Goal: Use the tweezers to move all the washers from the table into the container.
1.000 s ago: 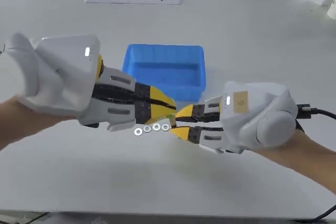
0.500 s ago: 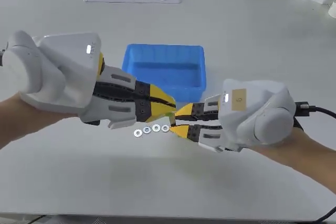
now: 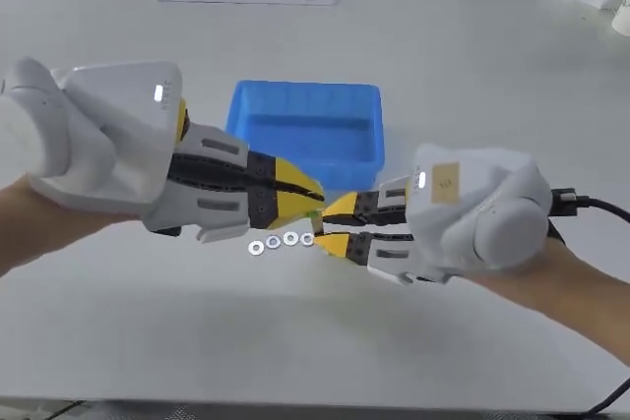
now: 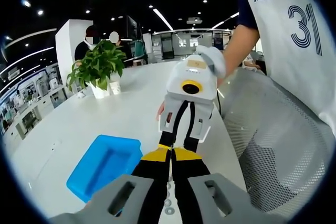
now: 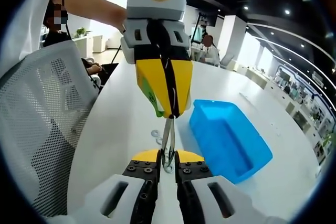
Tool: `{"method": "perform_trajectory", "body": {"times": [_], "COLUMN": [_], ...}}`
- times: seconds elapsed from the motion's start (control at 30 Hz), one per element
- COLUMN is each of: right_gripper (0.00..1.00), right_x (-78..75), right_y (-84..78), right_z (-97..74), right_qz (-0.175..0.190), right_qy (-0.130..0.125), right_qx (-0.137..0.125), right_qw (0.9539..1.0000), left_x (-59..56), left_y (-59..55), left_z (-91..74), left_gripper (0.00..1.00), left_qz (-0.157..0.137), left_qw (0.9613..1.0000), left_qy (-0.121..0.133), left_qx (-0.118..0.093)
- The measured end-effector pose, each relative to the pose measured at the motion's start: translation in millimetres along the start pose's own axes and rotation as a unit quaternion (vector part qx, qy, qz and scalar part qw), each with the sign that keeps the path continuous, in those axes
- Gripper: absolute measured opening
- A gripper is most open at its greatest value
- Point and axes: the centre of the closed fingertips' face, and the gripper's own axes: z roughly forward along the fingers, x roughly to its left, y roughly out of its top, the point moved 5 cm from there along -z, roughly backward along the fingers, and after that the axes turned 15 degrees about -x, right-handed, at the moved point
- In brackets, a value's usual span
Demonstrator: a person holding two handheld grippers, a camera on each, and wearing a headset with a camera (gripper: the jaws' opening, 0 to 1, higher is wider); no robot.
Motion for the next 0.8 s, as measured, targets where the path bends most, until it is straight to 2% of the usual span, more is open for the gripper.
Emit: {"method": "perform_trajectory", "body": {"times": [0.8], "right_gripper": [0.11], "right_x": [-0.9], "right_y": [-3.2], "right_z": [-3.1], "right_qz": [0.013], "right_qy": [-0.006], "right_qx": [0.001], "right_qw": [0.9999], "left_x": [1.9], "left_y": [-0.2], "left_z": [4.6], "left_gripper": [0.05], "left_qz": [-0.007], "left_qw": [1.0], "left_qy": [-0.006], "left_qx": [-0.003]}}
